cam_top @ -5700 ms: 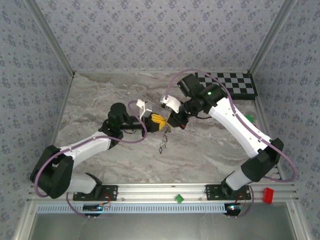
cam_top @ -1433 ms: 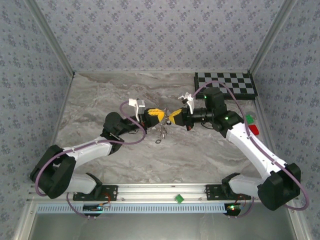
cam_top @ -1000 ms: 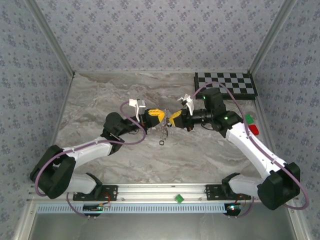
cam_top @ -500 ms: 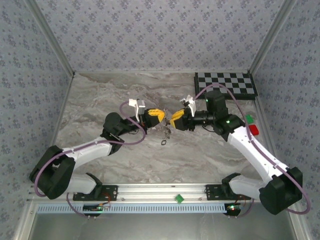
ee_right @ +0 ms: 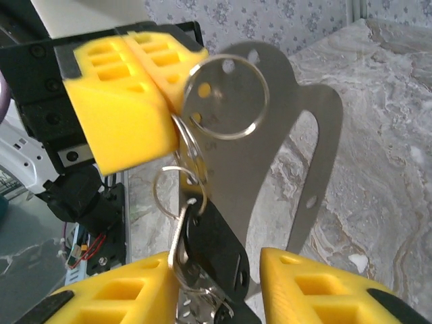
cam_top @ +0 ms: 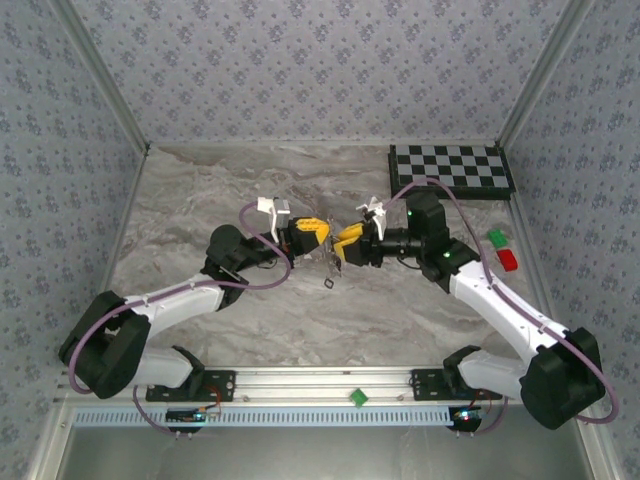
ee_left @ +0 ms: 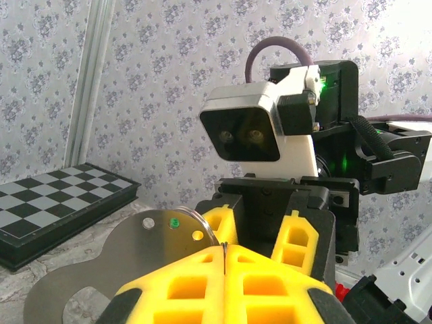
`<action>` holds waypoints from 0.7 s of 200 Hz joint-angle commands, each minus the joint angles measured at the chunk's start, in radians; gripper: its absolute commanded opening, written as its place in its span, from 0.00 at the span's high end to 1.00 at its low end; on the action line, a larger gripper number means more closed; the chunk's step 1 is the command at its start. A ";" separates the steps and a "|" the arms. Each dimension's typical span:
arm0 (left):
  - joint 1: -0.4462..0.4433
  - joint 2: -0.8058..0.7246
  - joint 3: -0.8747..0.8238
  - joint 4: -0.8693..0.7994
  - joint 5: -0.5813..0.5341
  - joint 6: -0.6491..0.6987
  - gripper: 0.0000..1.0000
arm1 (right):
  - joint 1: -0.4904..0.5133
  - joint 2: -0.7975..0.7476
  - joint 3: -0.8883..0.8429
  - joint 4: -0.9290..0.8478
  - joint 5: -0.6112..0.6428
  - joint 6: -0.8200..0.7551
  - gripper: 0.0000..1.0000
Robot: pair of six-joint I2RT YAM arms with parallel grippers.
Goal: Put the keys on the keyring
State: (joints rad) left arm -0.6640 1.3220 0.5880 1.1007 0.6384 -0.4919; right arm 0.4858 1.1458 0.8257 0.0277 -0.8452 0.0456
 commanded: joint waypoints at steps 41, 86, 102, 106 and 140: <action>-0.006 -0.028 0.024 0.066 0.007 -0.010 1.00 | 0.007 -0.015 0.007 0.034 0.001 0.010 1.00; -0.006 -0.003 0.030 0.074 0.035 -0.018 1.00 | 0.003 -0.005 0.063 -0.055 -0.028 -0.016 1.00; -0.006 0.010 0.033 0.085 0.045 -0.022 1.00 | 0.002 -0.002 0.079 -0.077 -0.027 -0.027 1.00; -0.006 0.012 0.034 0.082 0.046 -0.021 1.00 | 0.000 -0.003 0.081 -0.079 -0.026 -0.027 1.00; -0.006 0.022 0.038 0.082 0.062 -0.019 1.00 | -0.011 -0.002 0.092 -0.087 -0.028 -0.026 1.00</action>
State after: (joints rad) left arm -0.6640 1.3346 0.5884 1.1221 0.6483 -0.4995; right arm 0.4858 1.1461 0.8738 -0.0357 -0.8536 0.0364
